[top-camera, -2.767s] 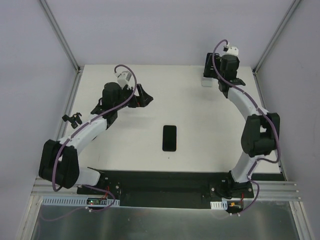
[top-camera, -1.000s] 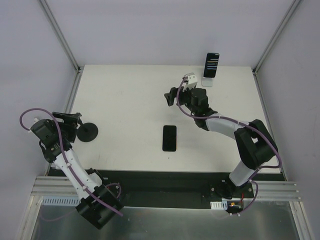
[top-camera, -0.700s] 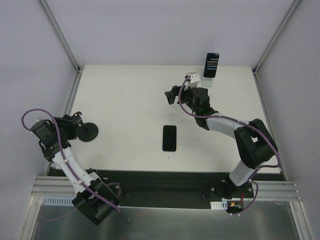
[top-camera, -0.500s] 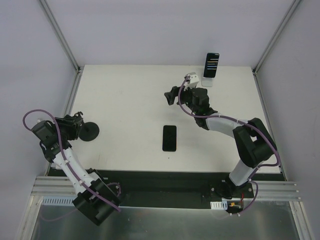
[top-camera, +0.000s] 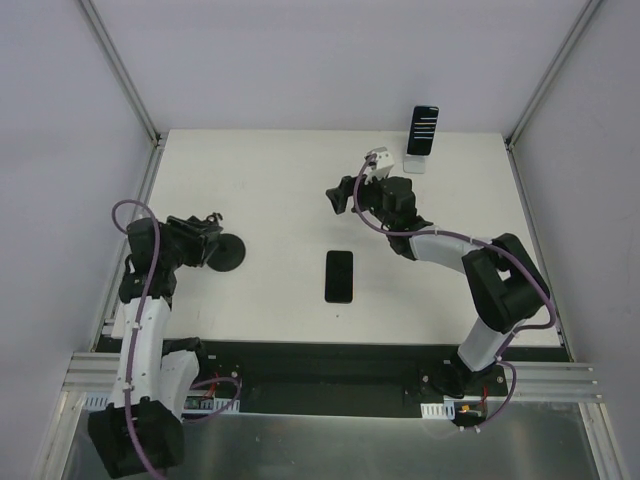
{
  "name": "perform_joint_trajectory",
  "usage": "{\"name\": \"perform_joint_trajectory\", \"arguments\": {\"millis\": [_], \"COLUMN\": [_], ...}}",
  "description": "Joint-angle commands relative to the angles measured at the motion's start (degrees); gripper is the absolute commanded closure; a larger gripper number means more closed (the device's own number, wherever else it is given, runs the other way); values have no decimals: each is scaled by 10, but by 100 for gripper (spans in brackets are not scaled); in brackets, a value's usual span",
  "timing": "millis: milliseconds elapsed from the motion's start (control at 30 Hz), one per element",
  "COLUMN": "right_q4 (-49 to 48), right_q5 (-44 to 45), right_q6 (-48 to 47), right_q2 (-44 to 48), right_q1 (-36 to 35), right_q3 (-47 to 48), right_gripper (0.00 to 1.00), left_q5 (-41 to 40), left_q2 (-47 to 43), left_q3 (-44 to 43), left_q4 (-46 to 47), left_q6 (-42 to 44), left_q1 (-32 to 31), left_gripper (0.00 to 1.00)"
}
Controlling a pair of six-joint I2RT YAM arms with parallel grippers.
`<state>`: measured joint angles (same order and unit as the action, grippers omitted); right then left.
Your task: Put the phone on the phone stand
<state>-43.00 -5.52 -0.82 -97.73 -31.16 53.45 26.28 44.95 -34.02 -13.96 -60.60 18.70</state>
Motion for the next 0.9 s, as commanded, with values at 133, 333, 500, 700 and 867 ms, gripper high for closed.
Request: {"name": "perform_joint_trajectory", "arguments": {"millis": [133,333,500,700,867], "right_q4": [-40,-107,-138,-153,-172], "right_q5": [-62,-94,-98,-101,-108], "right_q6": [-6,1,6,31,26], "right_q2": [-4,-5,-8,-28,-28], "right_q1": [-14,-31,-45,-52,-71], "right_q3": [17,-17,-33,-26,-27], "right_gripper": [3,3,3,3,3], "left_q5": [-247,-314,-342,-298,-266], "left_q2": [66,188,233,227,133], "left_q3": [-60,-121,-142,-137,-65], "left_q4": [67,109,160,169,166], "left_q6": [-193,-264,-289,-248,-141], "left_q1": [-258,-384,-427,-427,-426], "left_gripper": [100,100,100,41,1]}}
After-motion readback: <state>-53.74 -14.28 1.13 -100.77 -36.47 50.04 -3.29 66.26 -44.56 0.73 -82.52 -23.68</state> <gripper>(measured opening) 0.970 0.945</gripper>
